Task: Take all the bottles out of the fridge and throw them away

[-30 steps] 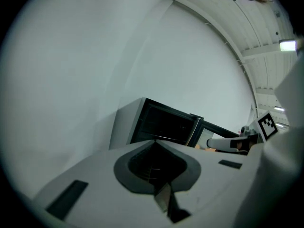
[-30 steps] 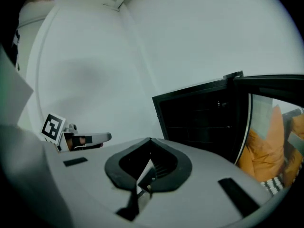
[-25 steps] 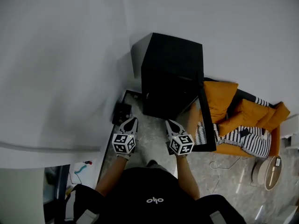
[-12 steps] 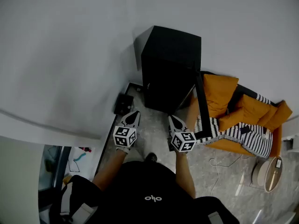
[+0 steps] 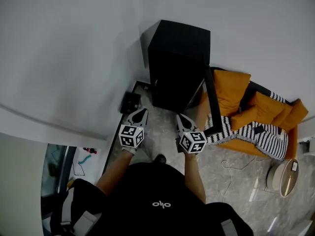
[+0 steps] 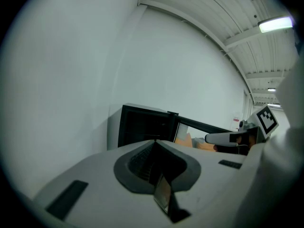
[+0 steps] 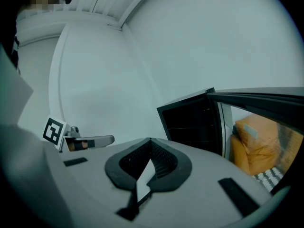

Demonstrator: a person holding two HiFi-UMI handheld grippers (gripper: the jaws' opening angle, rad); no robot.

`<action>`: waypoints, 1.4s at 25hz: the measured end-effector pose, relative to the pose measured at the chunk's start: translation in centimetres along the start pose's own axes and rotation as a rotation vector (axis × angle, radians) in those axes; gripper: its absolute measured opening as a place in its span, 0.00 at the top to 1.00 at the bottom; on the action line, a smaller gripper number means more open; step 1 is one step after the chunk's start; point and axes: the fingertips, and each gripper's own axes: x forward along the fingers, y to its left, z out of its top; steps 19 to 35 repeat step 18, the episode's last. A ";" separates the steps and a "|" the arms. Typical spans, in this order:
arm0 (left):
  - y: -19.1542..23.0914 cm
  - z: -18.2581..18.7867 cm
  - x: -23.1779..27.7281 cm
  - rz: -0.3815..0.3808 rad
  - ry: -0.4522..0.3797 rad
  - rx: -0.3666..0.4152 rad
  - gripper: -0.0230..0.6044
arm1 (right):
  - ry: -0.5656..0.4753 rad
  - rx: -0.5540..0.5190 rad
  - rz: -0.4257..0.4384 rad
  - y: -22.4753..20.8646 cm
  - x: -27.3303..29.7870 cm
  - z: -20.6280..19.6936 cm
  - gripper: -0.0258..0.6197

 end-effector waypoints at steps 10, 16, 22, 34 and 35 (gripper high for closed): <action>-0.1 0.0 -1.0 0.008 -0.011 -0.010 0.95 | 0.017 -0.022 0.014 1.0 -0.9 -0.6 0.95; -0.8 0.0 -1.1 0.004 -0.008 -0.003 0.95 | 0.021 -0.031 0.019 1.0 -1.5 -0.6 0.95; -1.1 0.2 -1.2 0.002 -0.010 0.000 0.95 | 0.021 -0.033 0.018 1.0 -1.8 -0.6 0.95; -1.1 0.2 -1.2 0.002 -0.010 0.000 0.95 | 0.021 -0.033 0.018 1.0 -1.8 -0.6 0.95; -1.1 0.2 -1.2 0.002 -0.010 0.000 0.95 | 0.021 -0.033 0.018 1.0 -1.8 -0.6 0.95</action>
